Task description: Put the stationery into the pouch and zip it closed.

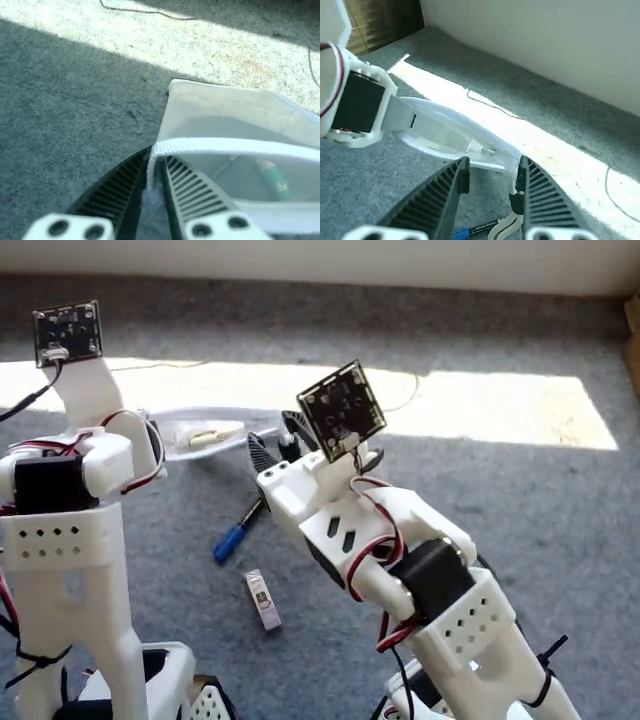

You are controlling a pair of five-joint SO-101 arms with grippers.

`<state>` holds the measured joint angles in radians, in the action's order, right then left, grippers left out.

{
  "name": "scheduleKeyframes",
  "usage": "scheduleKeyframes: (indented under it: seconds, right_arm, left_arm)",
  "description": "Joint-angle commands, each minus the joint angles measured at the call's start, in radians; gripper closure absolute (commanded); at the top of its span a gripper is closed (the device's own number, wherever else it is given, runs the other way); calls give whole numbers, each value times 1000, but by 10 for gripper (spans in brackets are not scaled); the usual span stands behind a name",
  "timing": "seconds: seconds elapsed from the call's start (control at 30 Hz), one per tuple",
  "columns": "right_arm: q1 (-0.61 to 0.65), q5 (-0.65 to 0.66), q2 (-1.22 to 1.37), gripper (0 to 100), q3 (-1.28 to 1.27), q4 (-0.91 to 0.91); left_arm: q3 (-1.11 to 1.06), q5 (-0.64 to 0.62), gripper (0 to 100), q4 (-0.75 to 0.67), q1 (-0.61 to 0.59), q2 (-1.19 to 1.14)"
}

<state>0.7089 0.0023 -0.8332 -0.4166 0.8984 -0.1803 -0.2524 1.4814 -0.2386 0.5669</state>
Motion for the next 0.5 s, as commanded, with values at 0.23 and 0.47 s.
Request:
scheduleKeyframes:
  seconds: [0.23,0.47]
  right_arm:
    - [-44,44,117,847,274,269]
    - [-130,48,346,847,401,397]
  left_arm:
    - [7,-11,993,3,-84,-8]
    - [12,-11,993,2,-128,-8]
